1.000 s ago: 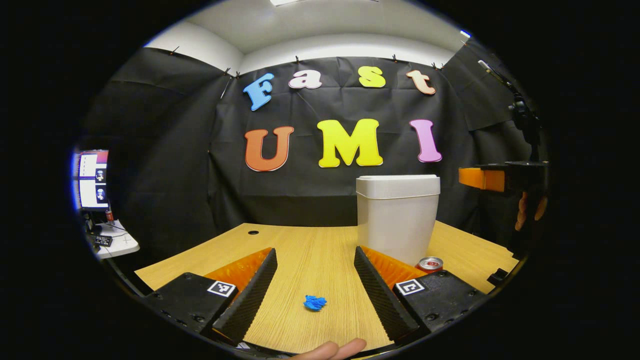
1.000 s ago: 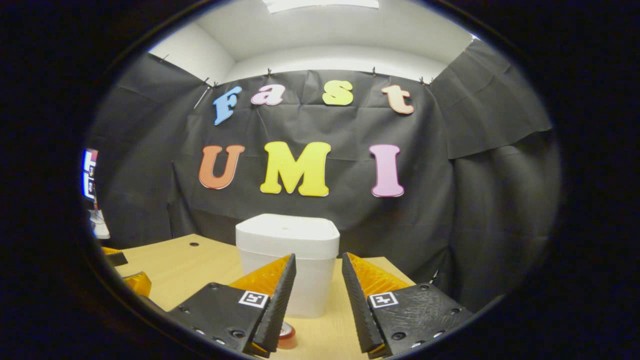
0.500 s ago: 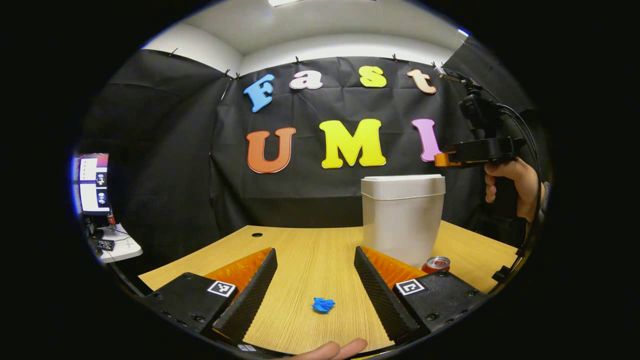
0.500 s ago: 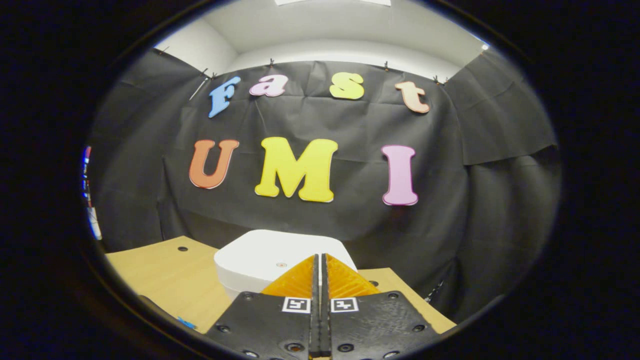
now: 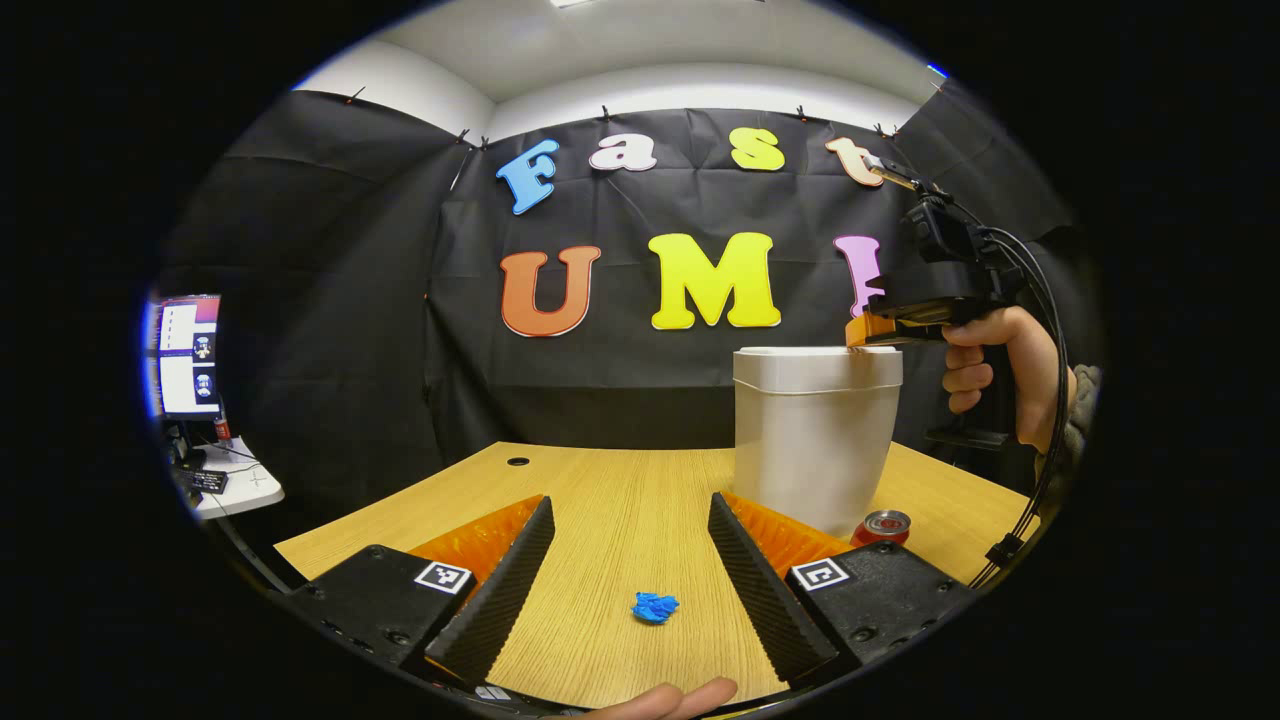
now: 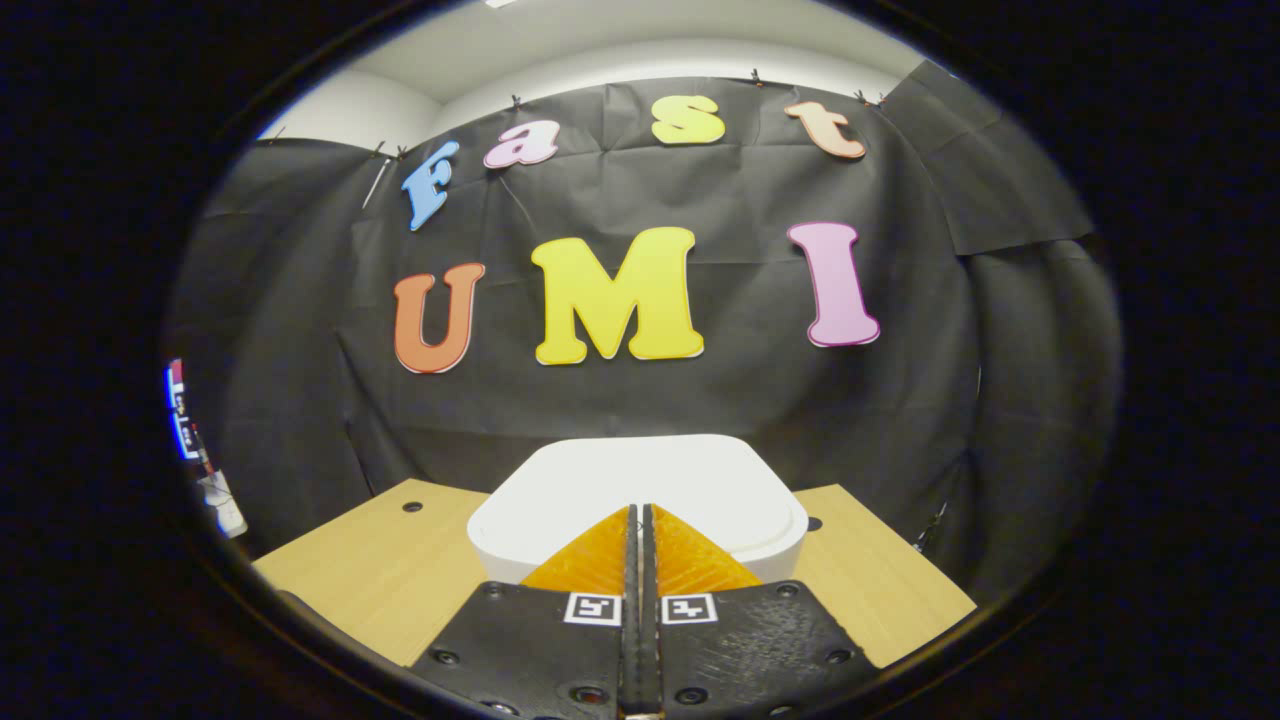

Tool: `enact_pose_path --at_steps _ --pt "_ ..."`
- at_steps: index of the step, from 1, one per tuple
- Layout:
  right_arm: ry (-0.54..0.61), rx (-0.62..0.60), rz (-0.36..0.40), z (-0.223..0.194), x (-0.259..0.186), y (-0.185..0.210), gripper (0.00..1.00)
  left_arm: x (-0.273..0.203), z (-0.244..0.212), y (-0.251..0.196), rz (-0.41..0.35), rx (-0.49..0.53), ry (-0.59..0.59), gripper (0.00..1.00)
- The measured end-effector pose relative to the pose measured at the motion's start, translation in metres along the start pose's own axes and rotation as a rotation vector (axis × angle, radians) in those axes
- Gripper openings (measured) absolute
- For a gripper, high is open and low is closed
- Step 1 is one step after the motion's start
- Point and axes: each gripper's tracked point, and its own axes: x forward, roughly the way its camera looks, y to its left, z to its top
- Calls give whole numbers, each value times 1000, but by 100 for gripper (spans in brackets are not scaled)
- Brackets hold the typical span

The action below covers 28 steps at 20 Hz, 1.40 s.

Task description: Press the lid of the desktop garbage bin to open it, pick up the crumpled paper on the desktop and throw it into the bin, then pick up the pop can on the desktop and drop it into the bin, and finally close the garbage bin lid.

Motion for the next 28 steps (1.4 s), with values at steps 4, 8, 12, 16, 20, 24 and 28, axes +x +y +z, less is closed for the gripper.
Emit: enact_pose_path --at_steps 4,8,12,16,20,24,28 --pt "34 -73 -14 -8 -3 0 1 0 -6 -1 -6 -13 21 100" --pt "51 -57 0 -14 -25 -2 1 -2 -4 -1 -4 0 16 100" --pt "-10 -100 -8 -24 -38 -5 0 -1 -6 -2 -7 11 18 100" --pt "-82 -82 -6 -24 -58 -16 0 0 -11 -1 1 27 25 100" --pt "-123 -41 16 -30 -92 -23 0 5 -22 2 -1 12 49 100" --pt "-158 -57 19 -43 -127 -33 0 10 -31 5 11 11 62 100" --pt "-172 -70 29 -62 -148 -38 0 23 -45 9 15 3 89 100"
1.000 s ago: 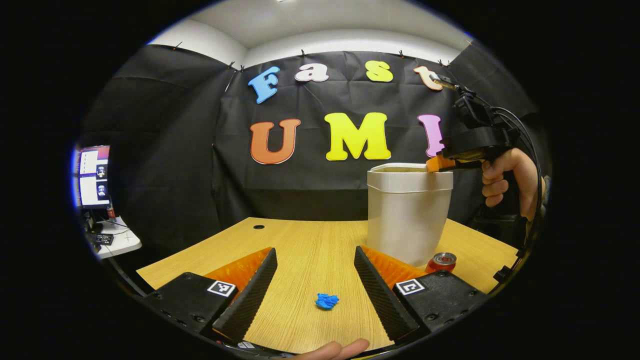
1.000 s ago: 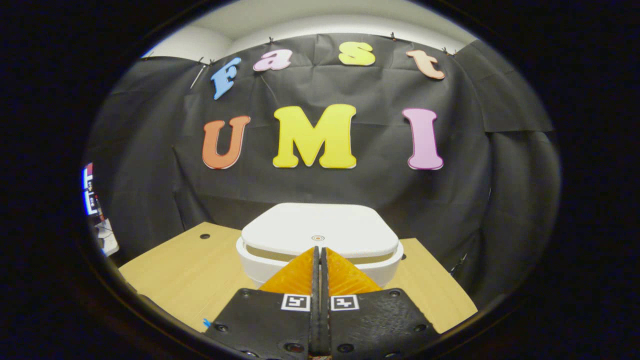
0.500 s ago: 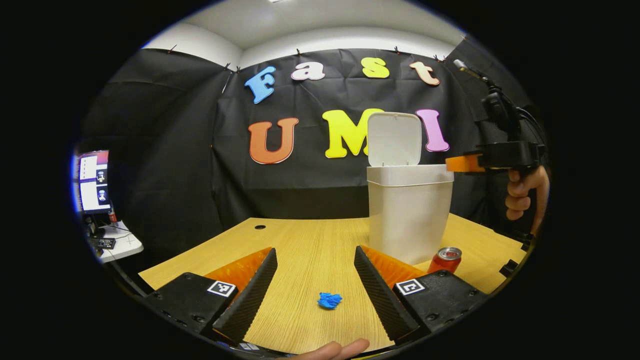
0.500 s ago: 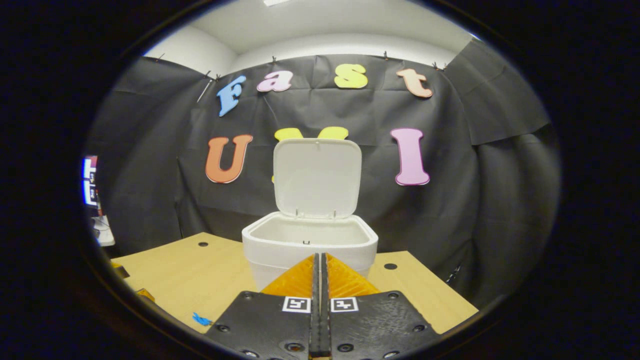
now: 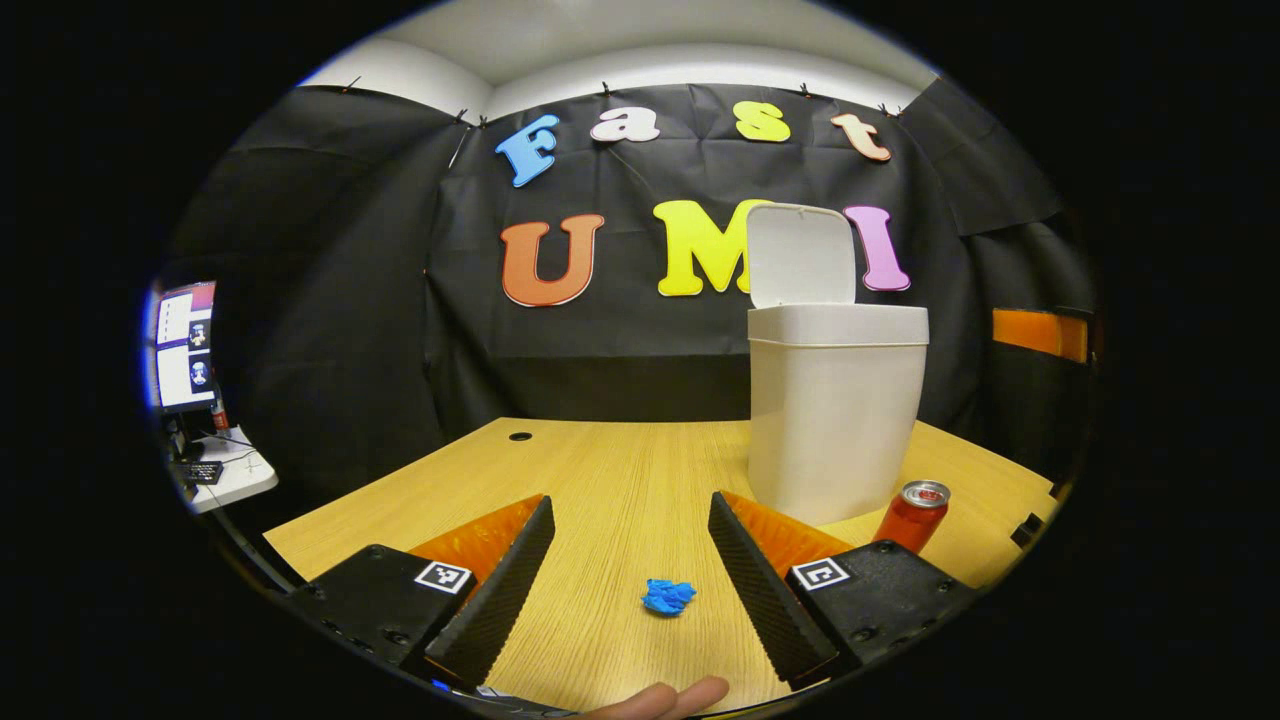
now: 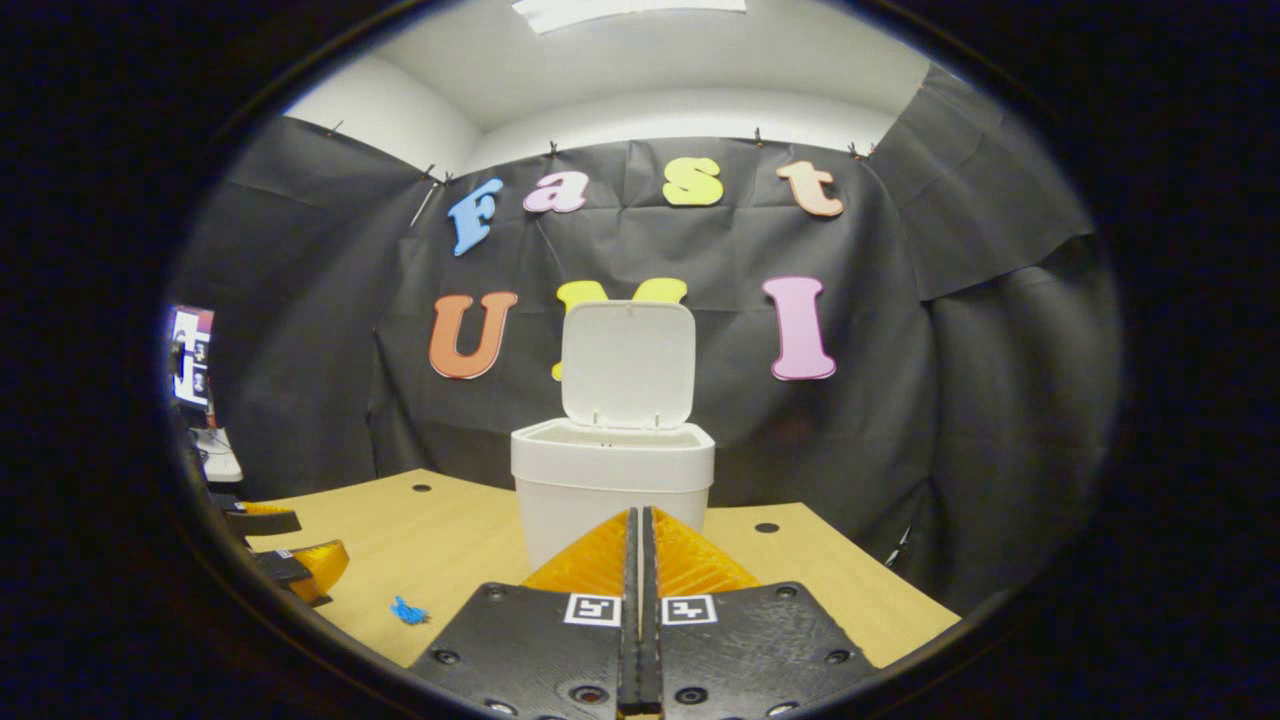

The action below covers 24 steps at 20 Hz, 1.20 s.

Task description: Press the lid of the desktop garbage bin to open it, pick up the crumpled paper on the desktop and throw it into the bin, then pick up the pop can on the desktop and drop it into the bin, and finally close the garbage bin lid.

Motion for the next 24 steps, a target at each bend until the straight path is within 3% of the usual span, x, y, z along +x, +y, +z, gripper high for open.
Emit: enact_pose_path --at_steps 3,7,9,11,14,15,21,24 --pt "-9 48 44 -8 -16 1 3 7 -15 -1 -4 -1 39 100" --pt "-13 43 2 -21 -25 -18 43 14 -36 -11 -25 -7 102 100" --pt "-28 51 69 -23 -32 -10 59 15 -40 -14 -30 -3 114 100" --pt "-6 55 86 -33 -33 -11 71 18 -49 -17 -39 -6 133 100" --pt "15 24 115 -41 -33 -2 81 21 -66 -26 -65 -9 191 100" --pt "17 10 121 -44 -34 0 89 22 -72 -25 -64 -4 213 100" --pt "42 -54 116 -58 -33 10 95 29 -107 -32 -106 -25 358 100" --pt "49 -67 134 -64 -34 19 97 36 -118 -22 -60 0 398 100"
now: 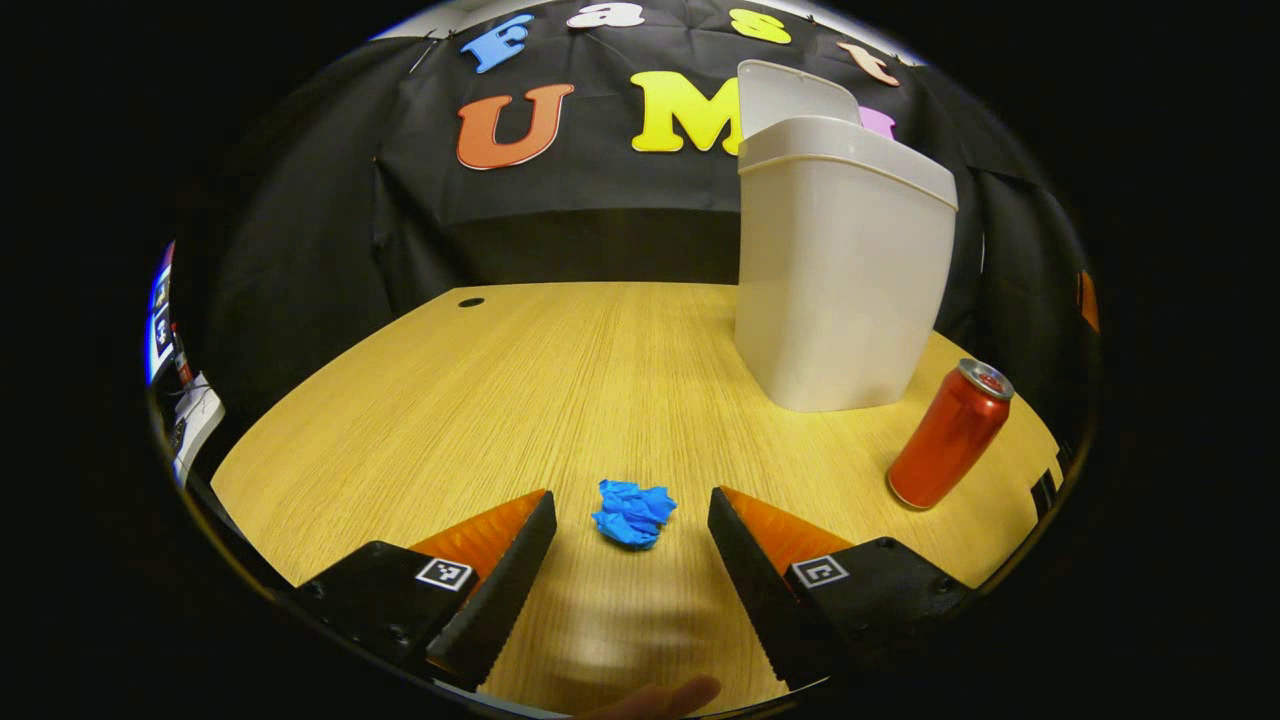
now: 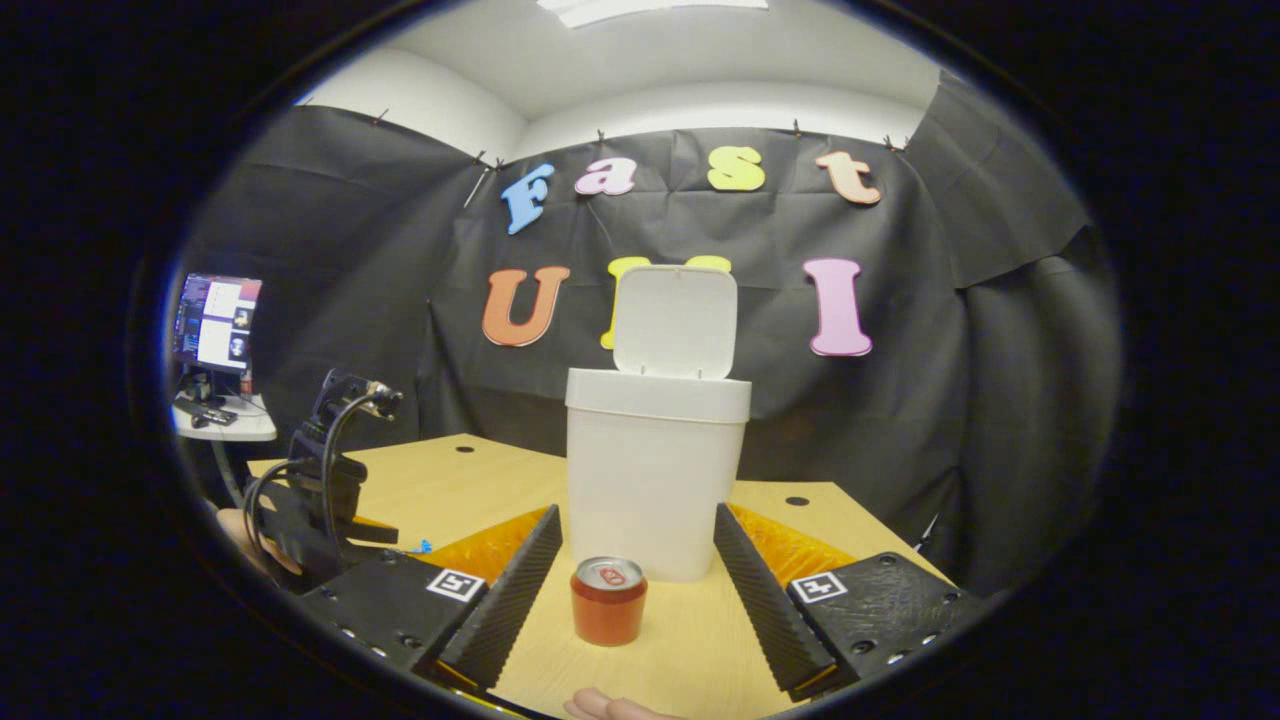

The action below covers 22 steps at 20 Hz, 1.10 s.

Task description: Press the lid of the desktop garbage bin to open it, pick up the crumpled paper on the desktop and throw it into the bin, then pick up the pop can on the desktop and drop it into the bin, and finally close the garbage bin lid.

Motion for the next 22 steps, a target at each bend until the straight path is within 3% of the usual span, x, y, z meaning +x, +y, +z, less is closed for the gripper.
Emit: enact_pose_path --at_steps 4,10,15,17,18,19,22 --pt "21 -19 -7 -10 3 0 97 5 -7 1 -5 4 33 95" --pt "76 10 -29 -26 6 -6 97 18 -10 0 -33 8 68 78" --pt "100 29 -17 -34 8 -3 95 18 -14 3 -45 -18 93 54" --pt "118 34 -14 -41 11 -2 95 18 -14 4 -47 -15 86 50" --pt "131 38 -9 -44 13 0 95 18 -14 5 -43 -13 81 55" --pt "143 42 -6 -49 13 2 95 18 -13 6 -33 -5 76 48" --pt "171 42 -16 -61 19 2 95 13 -7 7 -26 3 51 47"
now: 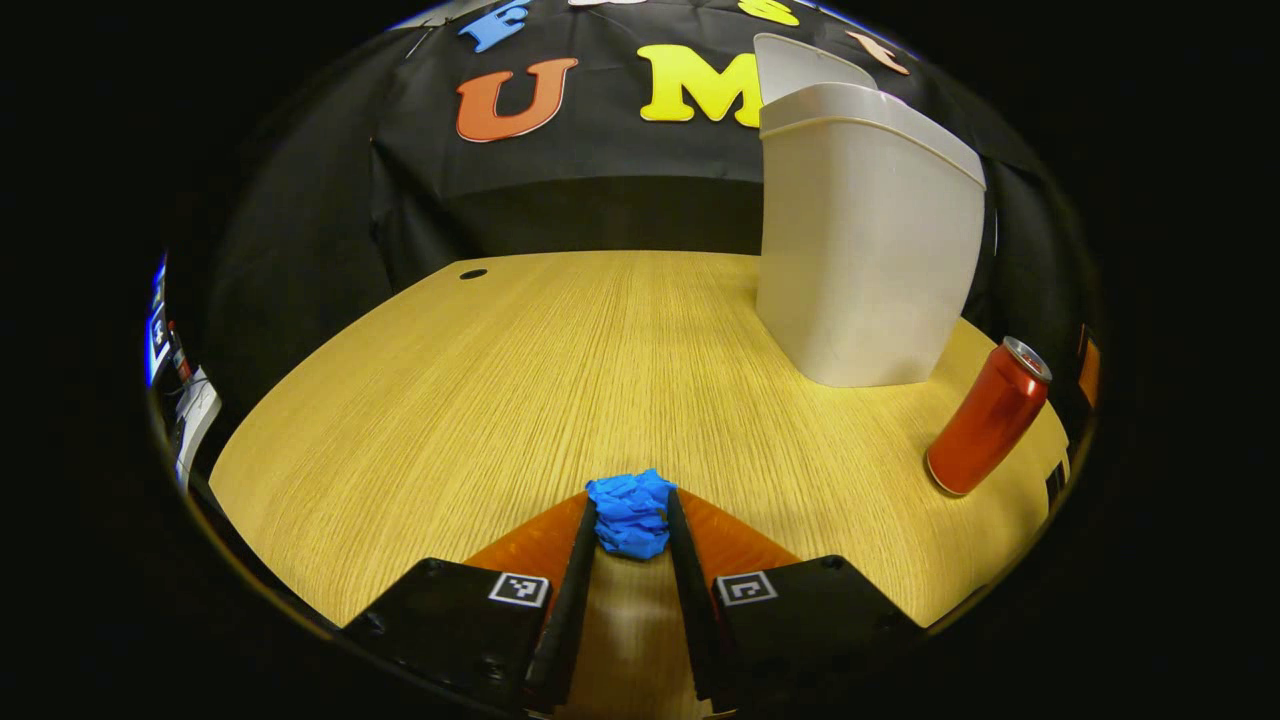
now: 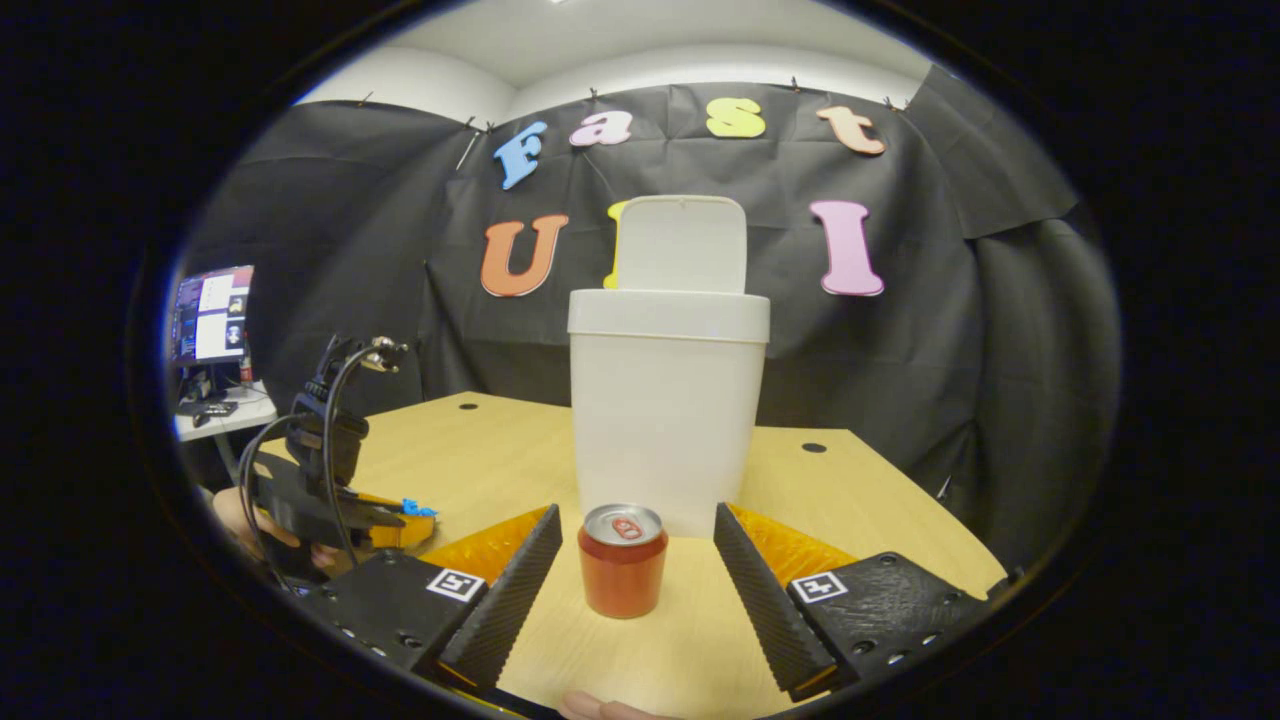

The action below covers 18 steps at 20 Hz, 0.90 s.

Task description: Press the lid of the desktop garbage bin to open it, pick up the crumpled paper on the desktop and throw it into the bin, then pick up the pop can on the desktop and drop it into the bin, and finally close the garbage bin lid.

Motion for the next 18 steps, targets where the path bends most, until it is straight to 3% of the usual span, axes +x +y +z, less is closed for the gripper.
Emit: enact_pose_path --at_steps 9,18 --pt "183 43 -1 -65 29 15 97 -26 28 -10 -19 29 -115 47" --pt "281 75 -53 -89 68 9 95 -28 27 -26 -72 12 -107 46"
